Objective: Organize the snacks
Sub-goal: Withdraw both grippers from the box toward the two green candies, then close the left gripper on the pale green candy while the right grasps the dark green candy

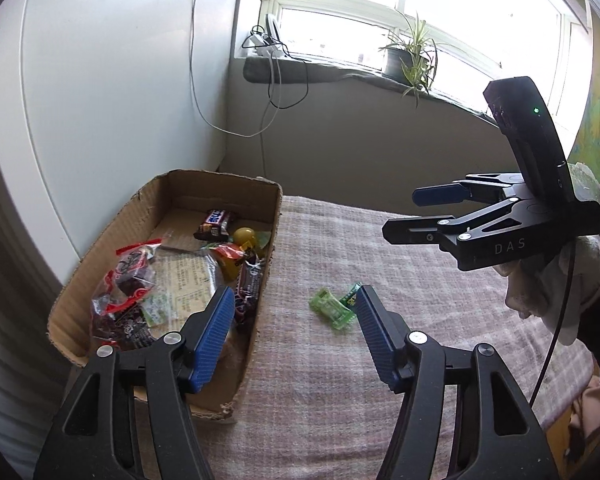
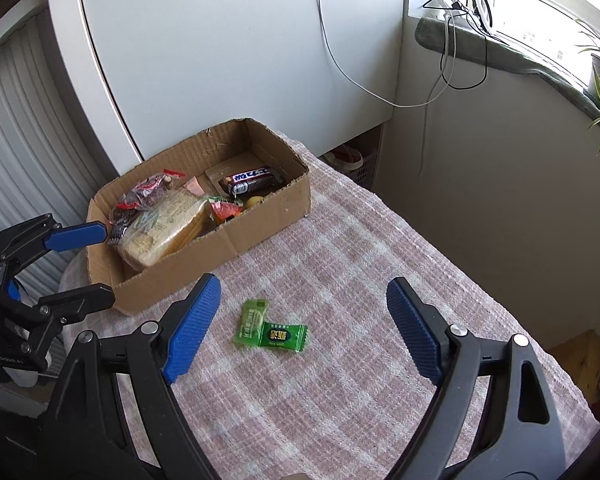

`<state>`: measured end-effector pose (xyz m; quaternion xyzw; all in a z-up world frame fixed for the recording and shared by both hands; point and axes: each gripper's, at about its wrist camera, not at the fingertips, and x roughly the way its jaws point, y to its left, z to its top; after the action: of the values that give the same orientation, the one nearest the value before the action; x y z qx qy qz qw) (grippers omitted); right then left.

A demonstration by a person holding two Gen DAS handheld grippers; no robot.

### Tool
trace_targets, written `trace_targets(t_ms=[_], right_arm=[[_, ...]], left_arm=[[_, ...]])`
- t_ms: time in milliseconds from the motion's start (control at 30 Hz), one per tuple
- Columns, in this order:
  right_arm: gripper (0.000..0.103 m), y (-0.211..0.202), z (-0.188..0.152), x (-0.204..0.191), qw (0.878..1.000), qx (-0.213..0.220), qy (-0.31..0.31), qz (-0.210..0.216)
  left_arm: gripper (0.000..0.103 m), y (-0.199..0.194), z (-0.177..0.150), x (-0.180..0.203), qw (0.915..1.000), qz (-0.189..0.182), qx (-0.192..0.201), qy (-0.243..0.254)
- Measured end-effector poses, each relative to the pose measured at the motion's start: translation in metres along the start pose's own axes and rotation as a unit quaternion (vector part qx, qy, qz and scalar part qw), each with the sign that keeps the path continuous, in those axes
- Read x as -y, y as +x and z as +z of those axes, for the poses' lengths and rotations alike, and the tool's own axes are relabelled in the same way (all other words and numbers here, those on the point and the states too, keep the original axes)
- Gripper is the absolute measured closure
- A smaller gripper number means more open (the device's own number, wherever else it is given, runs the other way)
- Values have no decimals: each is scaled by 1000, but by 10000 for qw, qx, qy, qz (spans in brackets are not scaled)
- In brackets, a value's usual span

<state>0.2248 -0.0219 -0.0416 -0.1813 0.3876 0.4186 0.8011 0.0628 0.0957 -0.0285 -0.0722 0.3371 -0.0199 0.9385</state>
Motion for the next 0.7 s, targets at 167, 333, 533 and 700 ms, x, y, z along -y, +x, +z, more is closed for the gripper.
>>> trace_targets(t_ms=[167,333,533,700], right_arm=[[44,16,-17,-3,9977,-376,-536,185],[49,38,-29,-13,9908,-661,-1102,433],[58,60,-34,-23,9793,-902,-1684,675],[58,70,-38,-23,9724,-996,-1960,779]], left_arm=[[56,18,-4,17,9995,-183,-272,9],[68,38,-9,32,9978,-307,-580,-52],[68,56,-15,38,9958,-267,-861,-155],[68,67,-17,39,9944,-216,-1007,-221]])
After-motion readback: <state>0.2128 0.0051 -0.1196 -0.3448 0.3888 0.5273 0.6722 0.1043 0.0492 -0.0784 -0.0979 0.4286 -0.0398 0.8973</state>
